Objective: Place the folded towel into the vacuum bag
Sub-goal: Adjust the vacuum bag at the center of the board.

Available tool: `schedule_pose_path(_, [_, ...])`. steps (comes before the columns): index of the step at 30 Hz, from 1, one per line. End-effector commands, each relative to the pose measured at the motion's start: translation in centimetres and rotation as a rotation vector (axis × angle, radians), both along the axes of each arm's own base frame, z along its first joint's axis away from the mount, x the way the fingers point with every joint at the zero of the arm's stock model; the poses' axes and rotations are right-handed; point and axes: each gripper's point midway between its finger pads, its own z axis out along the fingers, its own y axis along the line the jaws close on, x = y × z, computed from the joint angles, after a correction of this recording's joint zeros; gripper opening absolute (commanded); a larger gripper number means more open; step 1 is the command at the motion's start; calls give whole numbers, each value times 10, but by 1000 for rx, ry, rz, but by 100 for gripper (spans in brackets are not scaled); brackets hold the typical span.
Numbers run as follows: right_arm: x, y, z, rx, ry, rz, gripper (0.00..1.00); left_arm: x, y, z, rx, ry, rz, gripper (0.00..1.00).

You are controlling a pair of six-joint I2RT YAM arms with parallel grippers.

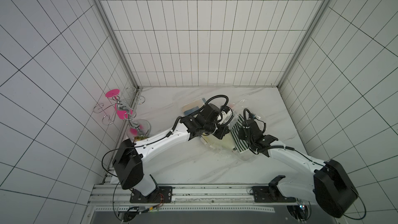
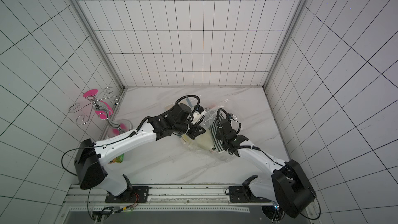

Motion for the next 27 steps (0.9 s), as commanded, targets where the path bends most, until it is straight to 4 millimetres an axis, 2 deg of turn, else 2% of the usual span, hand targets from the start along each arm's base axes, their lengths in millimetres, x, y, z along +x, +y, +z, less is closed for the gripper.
schedule_pose_path(1, [-10, -54, -11, -27, -23, -277, 4, -6, 1, -7, 14, 4, -35, 0])
schedule_pose_path(5, [-11, -60, -15, -14, -74, -313, 6, -7, 4, -12, 29, 5, -29, 0])
schedule_pose_path(7, [1, -36, -10, 37, -87, -182, 9, -5, 5, -12, 32, 0, -23, 0])
schedule_pose_path(8, [7, -14, -3, 95, -89, -66, 12, -5, 6, -11, 35, -2, -17, 0])
schedule_pose_path(10, [4, 22, 14, 188, -49, 112, 24, -2, 9, -11, 46, -15, 3, 3])
schedule_pose_path(11, [-1, 35, 21, 225, -34, 179, 29, 0, 10, -10, 47, -21, 14, 3])
schedule_pose_path(13, [-21, 45, 26, 287, 37, 227, 35, 1, 13, -5, 44, -26, 33, 5])
schedule_pose_path(18, [-89, 57, 16, 433, 236, 269, 45, -3, 21, 21, -15, -48, 73, 8])
schedule_pose_path(21, [-127, 43, 23, 392, 272, 222, 49, -12, 23, 34, -55, -42, 58, 15])
schedule_pose_path(24, [-156, 15, 46, 361, 280, 144, 49, -29, 21, 31, -52, -27, 27, 25])
schedule_pose_path(27, [-180, 0, 67, 383, 306, 115, 50, -41, 26, 29, -50, -20, 34, 35])
